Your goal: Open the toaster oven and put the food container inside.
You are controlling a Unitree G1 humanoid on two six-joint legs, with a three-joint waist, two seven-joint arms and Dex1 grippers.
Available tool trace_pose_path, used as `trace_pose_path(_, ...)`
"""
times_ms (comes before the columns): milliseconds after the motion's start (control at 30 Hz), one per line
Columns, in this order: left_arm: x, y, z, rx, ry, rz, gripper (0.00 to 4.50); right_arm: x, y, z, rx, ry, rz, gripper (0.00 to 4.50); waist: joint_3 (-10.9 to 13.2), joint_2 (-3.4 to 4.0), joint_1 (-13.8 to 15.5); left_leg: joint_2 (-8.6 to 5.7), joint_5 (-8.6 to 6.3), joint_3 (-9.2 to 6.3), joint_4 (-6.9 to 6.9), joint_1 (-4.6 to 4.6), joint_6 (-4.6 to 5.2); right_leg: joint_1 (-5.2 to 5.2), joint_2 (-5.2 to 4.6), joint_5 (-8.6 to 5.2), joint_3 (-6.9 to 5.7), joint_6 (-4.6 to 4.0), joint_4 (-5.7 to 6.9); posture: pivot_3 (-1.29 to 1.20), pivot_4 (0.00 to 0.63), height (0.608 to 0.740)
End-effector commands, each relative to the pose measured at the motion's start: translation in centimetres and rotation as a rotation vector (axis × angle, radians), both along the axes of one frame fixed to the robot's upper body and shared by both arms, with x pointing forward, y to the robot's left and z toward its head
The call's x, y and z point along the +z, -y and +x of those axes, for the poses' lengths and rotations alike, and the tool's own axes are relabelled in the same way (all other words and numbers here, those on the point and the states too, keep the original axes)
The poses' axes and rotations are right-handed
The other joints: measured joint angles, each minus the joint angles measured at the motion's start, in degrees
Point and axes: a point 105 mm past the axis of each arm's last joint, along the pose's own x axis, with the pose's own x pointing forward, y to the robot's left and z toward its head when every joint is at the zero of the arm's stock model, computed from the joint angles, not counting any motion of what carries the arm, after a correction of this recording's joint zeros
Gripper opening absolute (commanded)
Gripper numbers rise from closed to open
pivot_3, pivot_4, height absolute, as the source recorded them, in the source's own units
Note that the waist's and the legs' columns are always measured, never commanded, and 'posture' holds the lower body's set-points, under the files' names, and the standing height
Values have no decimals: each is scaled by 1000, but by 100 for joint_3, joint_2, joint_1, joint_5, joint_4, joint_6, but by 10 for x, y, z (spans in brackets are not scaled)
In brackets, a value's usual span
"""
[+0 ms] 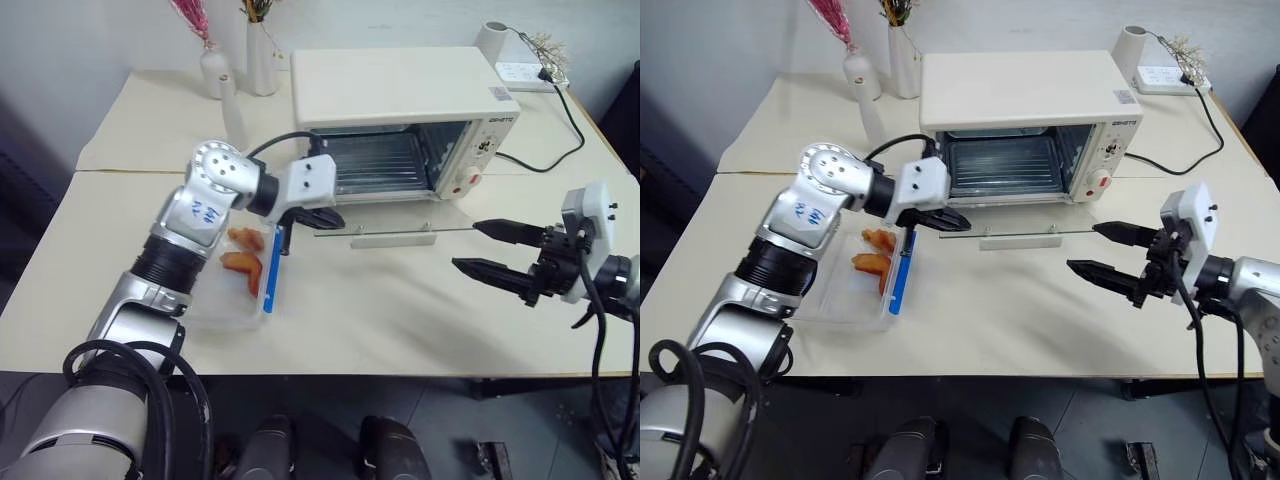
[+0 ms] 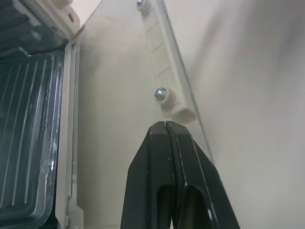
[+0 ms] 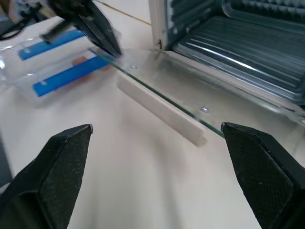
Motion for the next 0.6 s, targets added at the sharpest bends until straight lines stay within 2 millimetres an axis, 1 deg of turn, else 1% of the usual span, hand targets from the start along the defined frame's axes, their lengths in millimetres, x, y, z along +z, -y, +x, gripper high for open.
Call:
trace_pose_path(33,-14,6,1,-12,81,77,22,18,-7,-18,47,47,8,4500,0,0,-3,0,-1,0,2,0,0,0,0,0,1,0,0,0,150,740)
trace_pose_path(200,-35,9,0,-28,91,176,22,30,-9,-21,24,83,54,4500,1,-2,-9,1,-2,-1,7,-3,1,-1,0,0,1,0,1,0,150,740)
trace_pose_path(267,-36,9,1,-35,104,194,22,31,-9,-20,19,86,57,4500,1,-2,-10,1,-2,0,6,-3,1,-2,0,0,1,0,1,0,150,740)
trace_pose_path(300,-33,10,3,-24,107,181,22,31,-9,-19,14,89,57,4500,1,-2,-10,1,-2,0,6,-3,1,-1,0,0,1,0,1,0,150,740)
trace_pose_path(367,-25,12,6,9,101,139,22,32,-9,-18,7,91,60,4500,1,-2,-11,1,-2,0,8,-3,1,-1,0,0,1,0,1,0,150,740)
trace_pose_path(467,2,7,5,47,67,32,22,31,-10,-16,16,89,41,4500,2,-3,-13,1,-3,-2,12,-9,3,-2,0,0,1,0,1,0,150,740)
trace_pose_path(533,26,-3,-2,67,23,-59,22,30,-12,-16,39,85,16,4500,2,-3,-26,1,-4,-3,16,-18,5,-10,0,0,1,0,2,0,150,740)
trace_pose_path(600,48,-20,-11,104,-27,-139,22,31,-15,-15,67,84,-9,4500,2,-3,-48,3,-4,-9,18,-26,5,-16,0,0,-3,0,3,0,150,740)
